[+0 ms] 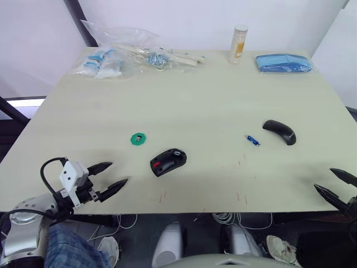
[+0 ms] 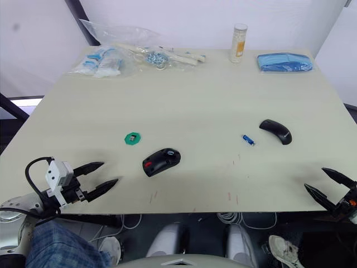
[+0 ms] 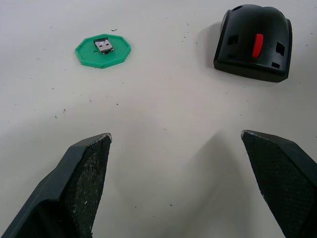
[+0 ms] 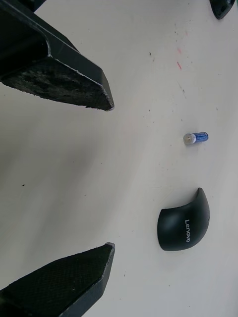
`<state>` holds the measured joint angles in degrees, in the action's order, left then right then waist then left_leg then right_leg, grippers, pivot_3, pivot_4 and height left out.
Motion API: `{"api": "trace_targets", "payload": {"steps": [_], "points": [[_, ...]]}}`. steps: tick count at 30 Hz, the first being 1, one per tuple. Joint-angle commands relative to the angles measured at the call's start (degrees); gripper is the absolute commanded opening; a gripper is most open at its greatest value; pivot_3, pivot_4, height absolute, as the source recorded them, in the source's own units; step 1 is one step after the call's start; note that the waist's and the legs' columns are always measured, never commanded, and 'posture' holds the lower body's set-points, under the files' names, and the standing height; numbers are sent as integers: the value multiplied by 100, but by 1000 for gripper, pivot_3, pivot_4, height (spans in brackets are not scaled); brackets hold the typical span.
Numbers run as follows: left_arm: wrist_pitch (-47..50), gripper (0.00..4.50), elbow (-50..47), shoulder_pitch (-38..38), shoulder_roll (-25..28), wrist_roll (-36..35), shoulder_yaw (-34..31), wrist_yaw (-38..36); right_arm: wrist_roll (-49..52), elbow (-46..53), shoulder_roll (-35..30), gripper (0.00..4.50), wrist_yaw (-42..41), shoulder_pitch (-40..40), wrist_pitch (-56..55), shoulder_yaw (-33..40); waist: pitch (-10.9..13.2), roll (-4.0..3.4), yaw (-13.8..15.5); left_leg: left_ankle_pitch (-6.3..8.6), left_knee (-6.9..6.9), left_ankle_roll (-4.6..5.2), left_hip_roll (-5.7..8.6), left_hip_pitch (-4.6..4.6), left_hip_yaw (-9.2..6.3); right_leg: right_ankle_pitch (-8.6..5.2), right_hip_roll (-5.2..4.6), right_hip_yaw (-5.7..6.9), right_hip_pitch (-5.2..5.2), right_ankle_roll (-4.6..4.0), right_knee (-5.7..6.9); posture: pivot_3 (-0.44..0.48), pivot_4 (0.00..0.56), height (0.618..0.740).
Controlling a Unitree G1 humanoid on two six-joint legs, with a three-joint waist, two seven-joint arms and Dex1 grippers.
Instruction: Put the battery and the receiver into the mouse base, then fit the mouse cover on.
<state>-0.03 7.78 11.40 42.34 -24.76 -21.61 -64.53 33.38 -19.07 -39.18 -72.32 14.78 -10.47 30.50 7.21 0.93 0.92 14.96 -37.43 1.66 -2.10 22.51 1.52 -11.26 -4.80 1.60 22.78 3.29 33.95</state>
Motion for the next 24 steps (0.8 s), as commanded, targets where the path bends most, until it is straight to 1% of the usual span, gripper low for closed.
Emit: {"api": "trace_targets", "payload": {"steps": [1,18,24], "points": [[-109,4457,-122,-37,16,-28,-5,-30,103,-17,-119,4500,-64,-6,-94,275,0,0,-1,0,0,0,0,0,0,0,0,0,0,0,0,0,150,740],[-182,4457,-99,-131,-20,-79,-32,-160,67,16,-89,4500,-58,-149,-77,307,0,0,2,0,0,0,0,0,1,0,0,0,-1,0,-1,0,150,740],[-186,4457,-451,-117,23,-156,30,-356,237,320,-48,4500,-236,-135,66,248,0,0,1,0,0,0,0,0,1,0,0,0,-1,0,-1,0,150,740]]}}
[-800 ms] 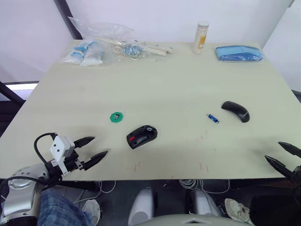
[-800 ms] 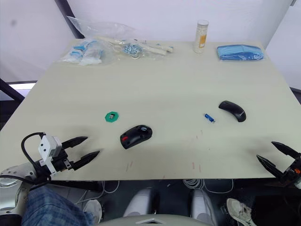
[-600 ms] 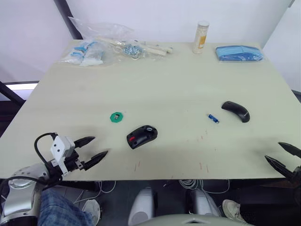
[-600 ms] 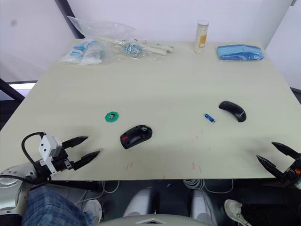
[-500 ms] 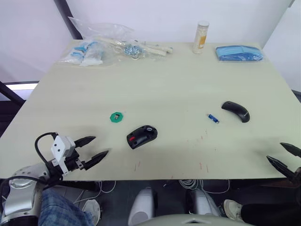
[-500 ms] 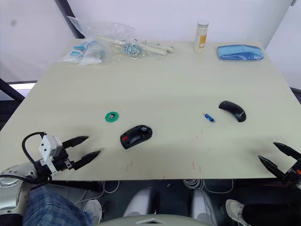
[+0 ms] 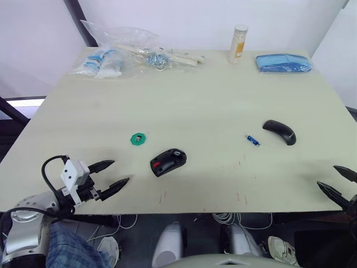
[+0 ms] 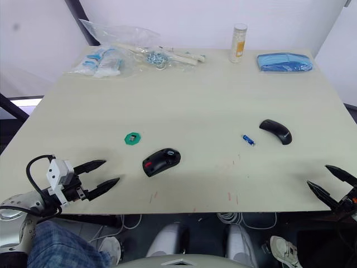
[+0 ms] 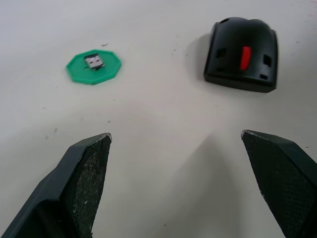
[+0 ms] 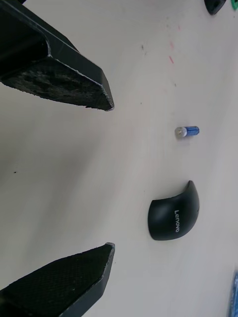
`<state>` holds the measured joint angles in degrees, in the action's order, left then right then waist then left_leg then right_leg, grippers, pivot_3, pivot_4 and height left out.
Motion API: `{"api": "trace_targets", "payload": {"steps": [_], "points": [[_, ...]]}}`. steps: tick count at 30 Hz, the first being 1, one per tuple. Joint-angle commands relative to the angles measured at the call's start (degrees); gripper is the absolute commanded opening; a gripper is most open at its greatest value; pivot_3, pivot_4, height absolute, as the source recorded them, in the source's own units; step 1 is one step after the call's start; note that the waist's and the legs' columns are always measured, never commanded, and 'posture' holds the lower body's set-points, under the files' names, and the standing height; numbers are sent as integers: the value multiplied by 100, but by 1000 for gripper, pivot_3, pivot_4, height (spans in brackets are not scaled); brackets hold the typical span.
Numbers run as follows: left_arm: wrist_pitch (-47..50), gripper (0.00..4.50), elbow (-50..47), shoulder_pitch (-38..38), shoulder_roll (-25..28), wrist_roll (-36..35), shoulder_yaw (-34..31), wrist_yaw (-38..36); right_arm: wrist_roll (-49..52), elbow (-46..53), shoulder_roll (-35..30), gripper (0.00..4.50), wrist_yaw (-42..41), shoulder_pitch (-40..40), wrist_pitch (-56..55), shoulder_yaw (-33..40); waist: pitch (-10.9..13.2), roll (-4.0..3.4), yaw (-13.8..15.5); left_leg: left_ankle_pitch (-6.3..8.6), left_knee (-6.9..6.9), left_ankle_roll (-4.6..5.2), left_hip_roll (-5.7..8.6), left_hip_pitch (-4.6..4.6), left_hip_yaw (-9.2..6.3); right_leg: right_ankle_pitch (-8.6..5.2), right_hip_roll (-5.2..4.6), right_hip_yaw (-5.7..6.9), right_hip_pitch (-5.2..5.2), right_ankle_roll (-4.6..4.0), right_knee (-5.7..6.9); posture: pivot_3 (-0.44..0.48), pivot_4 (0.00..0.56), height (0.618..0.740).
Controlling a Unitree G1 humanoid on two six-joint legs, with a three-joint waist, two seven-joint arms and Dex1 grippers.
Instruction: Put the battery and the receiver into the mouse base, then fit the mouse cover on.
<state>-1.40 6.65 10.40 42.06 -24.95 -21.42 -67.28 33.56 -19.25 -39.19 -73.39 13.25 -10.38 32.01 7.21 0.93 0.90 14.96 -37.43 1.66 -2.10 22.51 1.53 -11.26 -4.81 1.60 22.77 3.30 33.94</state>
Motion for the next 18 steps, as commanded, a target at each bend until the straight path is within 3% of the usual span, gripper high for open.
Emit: {"api": "trace_targets", "payload": {"steps": [1,11,18], "points": [[-3,4457,-387,-42,56,-152,26,-88,246,400,-41,4500,-164,24,92,84,0,0,5,0,0,0,0,0,0,0,0,0,0,0,0,0,150,740],[456,4457,-1073,-657,160,-65,788,-197,691,1421,-20,4500,-878,216,609,-281,1,-1,29,0,-3,0,1,0,-2,0,0,1,-4,1,1,0,150,740],[602,4457,-1018,-1262,203,258,1360,-192,757,1556,-71,4500,-1257,160,704,-396,1,-2,22,0,-3,0,1,-1,-4,1,2,2,-4,1,3,0,150,740]]}}
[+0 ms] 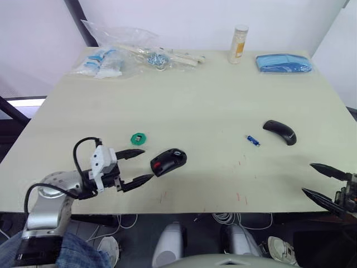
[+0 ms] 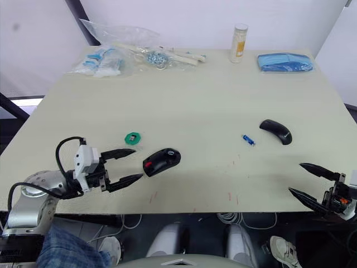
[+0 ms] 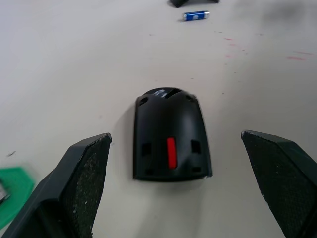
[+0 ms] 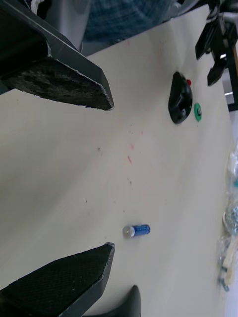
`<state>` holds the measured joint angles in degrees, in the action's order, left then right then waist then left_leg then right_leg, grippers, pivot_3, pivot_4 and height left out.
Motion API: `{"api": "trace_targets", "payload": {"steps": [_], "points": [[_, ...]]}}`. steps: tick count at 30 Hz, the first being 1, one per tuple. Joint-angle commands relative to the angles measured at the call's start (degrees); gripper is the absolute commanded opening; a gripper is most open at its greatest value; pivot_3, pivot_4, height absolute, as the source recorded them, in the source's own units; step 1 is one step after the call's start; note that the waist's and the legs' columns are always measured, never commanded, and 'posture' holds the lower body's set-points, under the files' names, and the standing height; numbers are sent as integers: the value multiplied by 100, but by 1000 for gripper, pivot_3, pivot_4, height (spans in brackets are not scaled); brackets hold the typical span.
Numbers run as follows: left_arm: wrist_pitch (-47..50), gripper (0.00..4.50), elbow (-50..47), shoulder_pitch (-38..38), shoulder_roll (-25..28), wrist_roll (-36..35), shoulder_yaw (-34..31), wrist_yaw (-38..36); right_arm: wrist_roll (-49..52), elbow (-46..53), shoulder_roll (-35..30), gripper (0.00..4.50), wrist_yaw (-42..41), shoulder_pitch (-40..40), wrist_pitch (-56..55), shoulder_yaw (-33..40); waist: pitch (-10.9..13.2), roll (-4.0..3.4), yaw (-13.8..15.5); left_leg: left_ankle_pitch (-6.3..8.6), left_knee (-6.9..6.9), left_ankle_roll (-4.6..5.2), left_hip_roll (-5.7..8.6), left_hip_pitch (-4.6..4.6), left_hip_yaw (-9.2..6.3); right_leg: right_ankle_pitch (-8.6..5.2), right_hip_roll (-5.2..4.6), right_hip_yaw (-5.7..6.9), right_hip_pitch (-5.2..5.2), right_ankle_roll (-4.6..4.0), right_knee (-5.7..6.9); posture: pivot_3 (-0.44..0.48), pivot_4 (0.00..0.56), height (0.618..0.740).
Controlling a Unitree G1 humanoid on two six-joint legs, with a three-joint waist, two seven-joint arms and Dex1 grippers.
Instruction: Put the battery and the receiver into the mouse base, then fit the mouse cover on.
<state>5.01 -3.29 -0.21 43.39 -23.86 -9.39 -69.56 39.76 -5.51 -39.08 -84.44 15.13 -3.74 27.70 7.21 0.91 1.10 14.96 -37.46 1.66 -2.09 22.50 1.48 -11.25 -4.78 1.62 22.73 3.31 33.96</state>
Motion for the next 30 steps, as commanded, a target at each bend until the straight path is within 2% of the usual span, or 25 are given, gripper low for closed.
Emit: {"api": "trace_targets", "payload": {"steps": [1,7,18,25,30], "points": [[-42,4457,6,-306,59,216,243,48,154,222,-74,4500,-190,-34,55,23,0,0,3,0,0,0,0,0,1,0,0,-1,-1,0,0,0,150,740],[155,4457,194,-897,-174,408,619,308,198,467,8,4500,-422,-46,21,-78,0,1,-3,0,-1,0,0,0,1,8,1,-1,-1,14,1,0,150,740],[89,4457,778,-1247,-399,939,1212,474,223,550,239,4500,-479,-80,-219,-89,-1,0,8,0,-2,0,1,0,0,8,1,-1,-1,15,1,0,150,740],[11,4457,850,-1365,-500,922,1363,337,219,484,259,4500,-551,-71,-299,-75,-1,-1,24,0,-4,0,1,-1,0,8,1,-1,-2,15,2,0,150,740],[-51,4457,938,-1385,-547,803,1245,322,215,432,270,4500,-585,-38,-359,-54,-1,-1,24,0,-4,0,1,0,0,8,1,-1,-2,14,2,0,150,740]]}}
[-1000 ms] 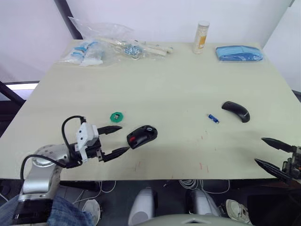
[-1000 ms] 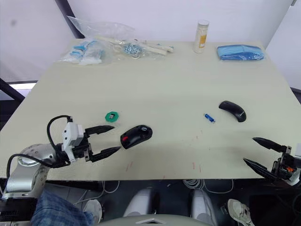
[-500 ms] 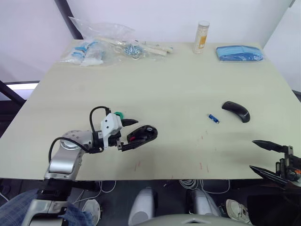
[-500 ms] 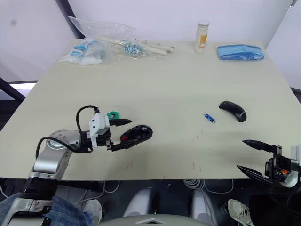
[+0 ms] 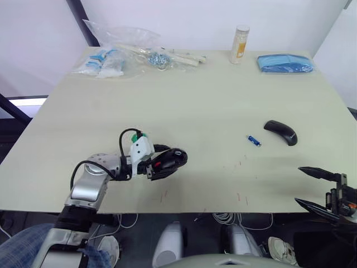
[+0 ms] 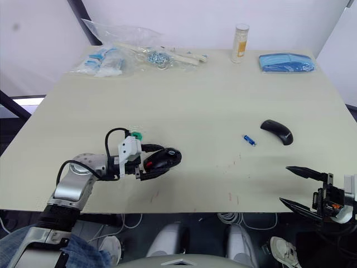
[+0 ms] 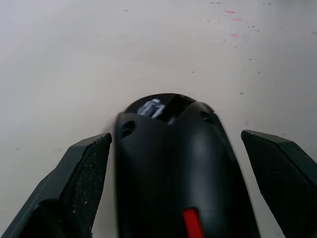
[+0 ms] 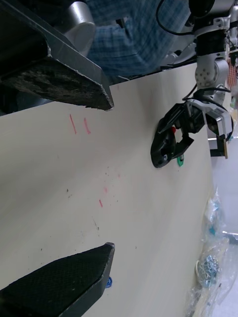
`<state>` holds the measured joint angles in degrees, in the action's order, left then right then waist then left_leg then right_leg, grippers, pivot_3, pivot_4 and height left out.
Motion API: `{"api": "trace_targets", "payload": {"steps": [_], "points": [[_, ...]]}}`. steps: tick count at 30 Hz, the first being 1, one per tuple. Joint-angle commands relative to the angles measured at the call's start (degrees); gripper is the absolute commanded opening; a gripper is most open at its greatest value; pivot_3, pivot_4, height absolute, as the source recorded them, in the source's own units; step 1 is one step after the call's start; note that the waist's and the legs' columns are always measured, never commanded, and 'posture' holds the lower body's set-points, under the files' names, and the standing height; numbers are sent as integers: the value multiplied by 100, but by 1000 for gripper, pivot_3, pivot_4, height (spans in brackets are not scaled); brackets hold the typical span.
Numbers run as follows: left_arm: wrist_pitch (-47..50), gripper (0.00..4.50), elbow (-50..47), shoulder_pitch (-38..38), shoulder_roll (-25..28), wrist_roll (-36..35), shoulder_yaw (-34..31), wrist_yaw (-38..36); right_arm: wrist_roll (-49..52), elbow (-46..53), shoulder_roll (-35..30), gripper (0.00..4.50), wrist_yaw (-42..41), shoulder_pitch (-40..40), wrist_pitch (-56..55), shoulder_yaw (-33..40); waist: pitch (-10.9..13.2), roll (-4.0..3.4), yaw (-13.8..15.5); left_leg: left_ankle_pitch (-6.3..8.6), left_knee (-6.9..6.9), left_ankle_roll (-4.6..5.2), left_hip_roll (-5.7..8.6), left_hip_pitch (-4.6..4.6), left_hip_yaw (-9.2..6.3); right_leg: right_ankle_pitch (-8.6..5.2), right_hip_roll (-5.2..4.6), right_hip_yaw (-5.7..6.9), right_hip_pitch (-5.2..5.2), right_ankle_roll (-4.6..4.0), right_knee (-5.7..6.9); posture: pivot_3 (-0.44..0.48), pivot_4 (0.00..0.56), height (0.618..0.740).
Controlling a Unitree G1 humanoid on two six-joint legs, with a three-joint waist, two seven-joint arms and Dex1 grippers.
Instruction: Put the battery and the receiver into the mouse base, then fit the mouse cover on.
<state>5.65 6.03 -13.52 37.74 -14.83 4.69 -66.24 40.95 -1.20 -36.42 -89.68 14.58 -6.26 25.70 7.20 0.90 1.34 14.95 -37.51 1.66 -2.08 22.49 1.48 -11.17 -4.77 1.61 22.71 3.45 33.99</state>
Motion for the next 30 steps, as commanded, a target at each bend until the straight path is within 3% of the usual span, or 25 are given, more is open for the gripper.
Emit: {"api": "trace_targets", "payload": {"steps": [1,19,22,23,30], "points": [[-132,4457,34,-47,24,-102,-178,-15,93,-22,6,4500,-72,23,-129,144,0,0,-1,0,0,0,0,-1,0,0,0,0,0,0,0,0,150,740],[78,4457,168,-12,-84,177,24,303,49,-211,62,4500,-161,-89,-288,68,0,0,1,0,0,0,0,0,0,0,0,0,0,0,1,0,150,740],[151,3658,188,-5,-97,137,6,287,40,-241,78,4500,-187,-94,-316,65,0,-1,1,0,0,0,0,-1,0,0,0,0,0,0,1,0,150,740],[153,3048,165,-9,-87,144,15,274,41,-248,76,4500,-194,-91,-320,66,0,-1,2,0,0,0,0,-1,0,0,0,0,0,0,1,0,150,740],[21,3048,-15,-192,-37,180,134,49,57,-273,86,4500,-241,-89,-362,61,-1,-2,6,0,0,0,0,-1,1,0,0,0,0,-1,1,0,150,740]]}}
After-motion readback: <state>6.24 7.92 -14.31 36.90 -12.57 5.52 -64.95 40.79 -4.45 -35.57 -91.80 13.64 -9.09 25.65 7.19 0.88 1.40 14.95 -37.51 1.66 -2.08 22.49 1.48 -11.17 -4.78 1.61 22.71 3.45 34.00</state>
